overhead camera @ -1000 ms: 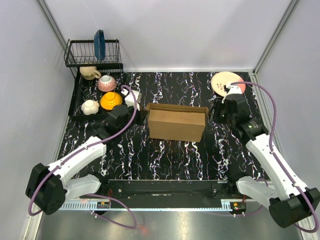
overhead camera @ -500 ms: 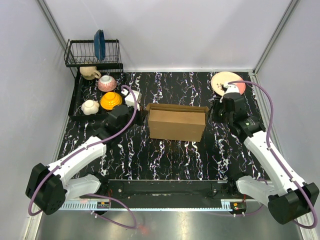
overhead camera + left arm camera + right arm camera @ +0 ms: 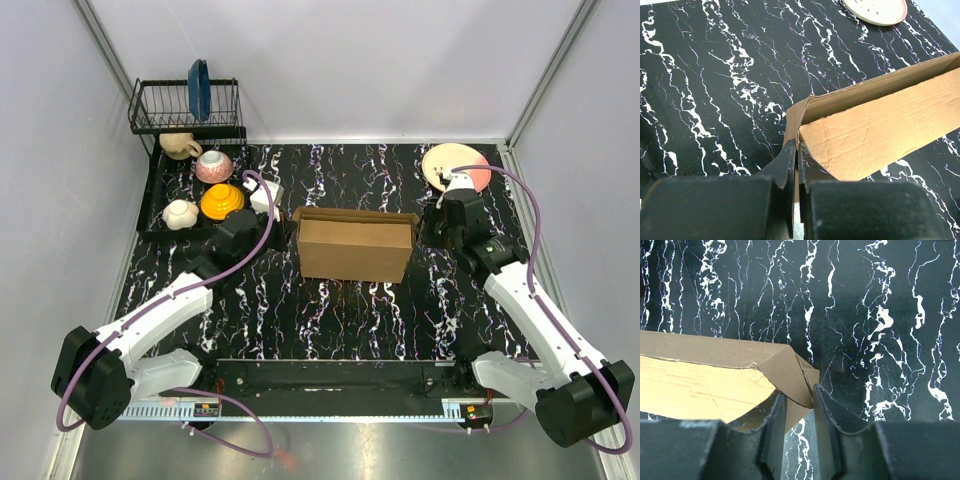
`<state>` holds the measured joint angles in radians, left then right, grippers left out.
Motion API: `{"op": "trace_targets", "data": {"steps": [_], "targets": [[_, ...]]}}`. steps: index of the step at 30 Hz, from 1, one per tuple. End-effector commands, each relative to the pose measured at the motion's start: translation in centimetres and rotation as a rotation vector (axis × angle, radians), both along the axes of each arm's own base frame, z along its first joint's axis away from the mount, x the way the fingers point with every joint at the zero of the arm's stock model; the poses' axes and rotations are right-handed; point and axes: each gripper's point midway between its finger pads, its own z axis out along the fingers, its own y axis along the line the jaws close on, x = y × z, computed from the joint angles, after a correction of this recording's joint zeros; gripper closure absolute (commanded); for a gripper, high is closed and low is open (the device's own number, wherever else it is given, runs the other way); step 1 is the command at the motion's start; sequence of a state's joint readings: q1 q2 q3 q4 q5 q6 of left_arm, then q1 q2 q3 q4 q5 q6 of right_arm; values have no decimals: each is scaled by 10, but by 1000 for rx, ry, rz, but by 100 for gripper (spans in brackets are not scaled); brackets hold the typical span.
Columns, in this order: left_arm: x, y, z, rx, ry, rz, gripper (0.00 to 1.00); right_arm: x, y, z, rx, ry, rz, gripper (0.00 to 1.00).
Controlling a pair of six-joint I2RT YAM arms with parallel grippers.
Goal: Fold the paper box
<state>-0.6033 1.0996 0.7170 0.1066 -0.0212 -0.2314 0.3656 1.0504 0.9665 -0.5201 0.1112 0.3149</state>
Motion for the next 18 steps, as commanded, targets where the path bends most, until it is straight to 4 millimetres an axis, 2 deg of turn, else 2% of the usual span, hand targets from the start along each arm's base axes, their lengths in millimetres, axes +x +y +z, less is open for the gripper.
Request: {"op": "trace_targets", "data": {"steps": [1,10,11,18], "targets": [[-2,-9,16,-18,-27,-48,100,6,5,13,12,-62,21,70],[-2,-7,16,-9,-27,-43,100,4,10,22,58,-44,14,96],[-2,-7,16,-5,-26,-42,100,5,11,28,67,-53,11,98],[-1,-5,13,20,-26,-40,100,3,19,36,119,-10,15,100]]}}
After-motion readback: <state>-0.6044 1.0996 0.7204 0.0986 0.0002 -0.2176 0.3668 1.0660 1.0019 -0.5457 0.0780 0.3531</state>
